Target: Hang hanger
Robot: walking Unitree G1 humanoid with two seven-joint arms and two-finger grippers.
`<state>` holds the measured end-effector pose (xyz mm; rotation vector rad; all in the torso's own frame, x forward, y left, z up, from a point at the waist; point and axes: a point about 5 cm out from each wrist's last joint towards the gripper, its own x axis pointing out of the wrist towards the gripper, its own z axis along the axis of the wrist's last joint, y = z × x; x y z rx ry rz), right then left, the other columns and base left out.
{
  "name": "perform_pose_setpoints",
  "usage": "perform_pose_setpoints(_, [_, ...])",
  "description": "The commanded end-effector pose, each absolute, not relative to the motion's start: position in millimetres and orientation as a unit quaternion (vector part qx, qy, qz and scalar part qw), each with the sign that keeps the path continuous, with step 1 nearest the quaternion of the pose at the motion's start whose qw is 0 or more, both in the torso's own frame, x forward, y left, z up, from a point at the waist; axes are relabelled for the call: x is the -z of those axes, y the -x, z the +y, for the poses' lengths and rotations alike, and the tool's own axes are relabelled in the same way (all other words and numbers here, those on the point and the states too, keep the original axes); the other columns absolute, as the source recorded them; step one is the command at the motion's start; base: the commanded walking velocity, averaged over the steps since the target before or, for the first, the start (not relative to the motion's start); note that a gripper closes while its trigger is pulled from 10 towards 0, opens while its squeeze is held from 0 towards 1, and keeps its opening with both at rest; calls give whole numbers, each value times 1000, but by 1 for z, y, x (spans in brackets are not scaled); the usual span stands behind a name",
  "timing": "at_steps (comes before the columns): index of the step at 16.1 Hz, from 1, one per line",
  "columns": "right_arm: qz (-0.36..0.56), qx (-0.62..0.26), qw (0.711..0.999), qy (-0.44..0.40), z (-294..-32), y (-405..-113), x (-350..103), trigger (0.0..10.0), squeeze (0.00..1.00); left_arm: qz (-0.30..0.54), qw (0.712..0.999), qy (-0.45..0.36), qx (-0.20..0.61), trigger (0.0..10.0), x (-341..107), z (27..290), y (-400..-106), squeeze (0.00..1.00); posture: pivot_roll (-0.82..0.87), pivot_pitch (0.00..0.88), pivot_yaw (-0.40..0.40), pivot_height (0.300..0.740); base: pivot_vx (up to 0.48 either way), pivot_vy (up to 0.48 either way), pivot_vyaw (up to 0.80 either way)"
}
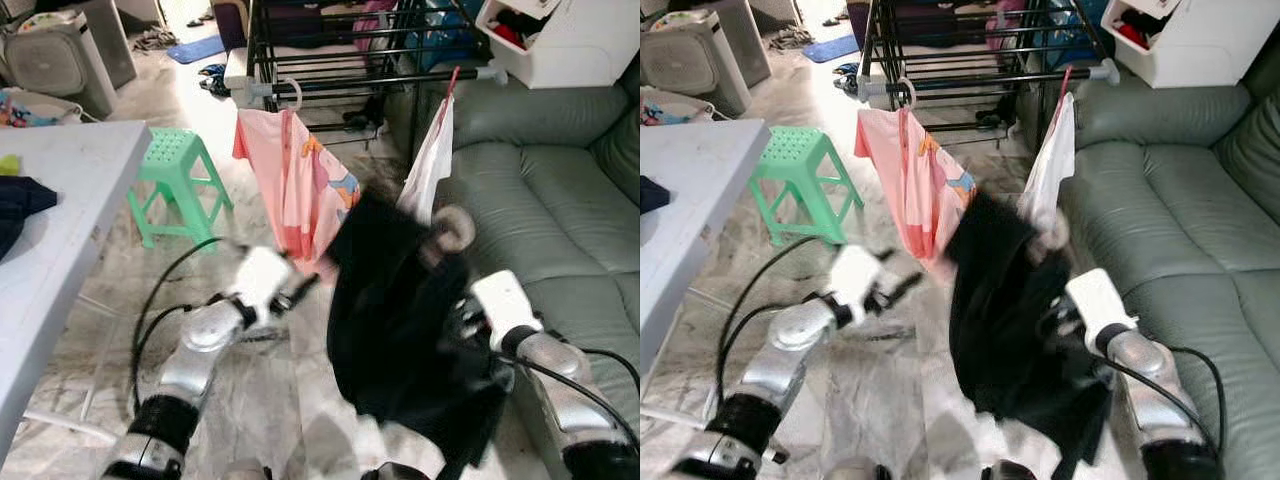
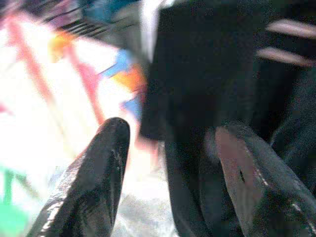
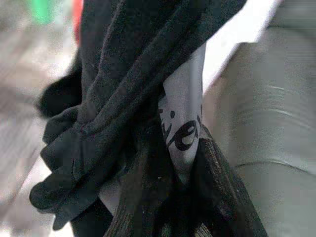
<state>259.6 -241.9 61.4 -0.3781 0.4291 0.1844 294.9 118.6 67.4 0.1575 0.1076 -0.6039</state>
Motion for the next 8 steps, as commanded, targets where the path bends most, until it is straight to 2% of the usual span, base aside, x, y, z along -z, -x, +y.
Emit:
perform_pose_setpoints(1, [173, -54, 967, 178, -240, -262, -75, 196, 0, 60, 969, -35, 235, 10000, -68, 133, -299, 1000, -88, 0, 47, 740, 0, 0, 0])
perform_pose_setpoints(2, [174, -44, 969, 172, -237, -258, -73, 1725, 0, 63, 976, -23, 209, 10000, -68, 138, -300, 1000, -85, 0, 47, 740, 0, 0, 0])
perform_pose_setpoints(3, [182, -27, 970, 156, -231, -253, -68, 7412, 0, 66, 983, 0, 174, 10000, -67, 145, -302, 1000, -85, 0, 47, 740, 0, 0, 0])
perform_pose_setpoints(4, [201, -18, 969, 141, -225, -247, -61, 10000, 0, 68, 985, 13, 157, 10000, -67, 150, -303, 1000, -81, 0, 44, 740, 0, 0, 0])
perform_pose_setpoints(5, [227, -2, 962, 149, -225, -243, -52, 10000, 0, 71, 986, 18, 148, 10000, -68, 152, -304, 1000, -75, 0, 44, 740, 277, 0, 0])
perform_pose_setpoints(8, [235, 25, 964, 123, -230, -247, -52, 10000, 0, 66, 986, 32, 146, 10000, -73, 152, -308, 1000, -70, 0, 48, 740, 338, 309, 0])
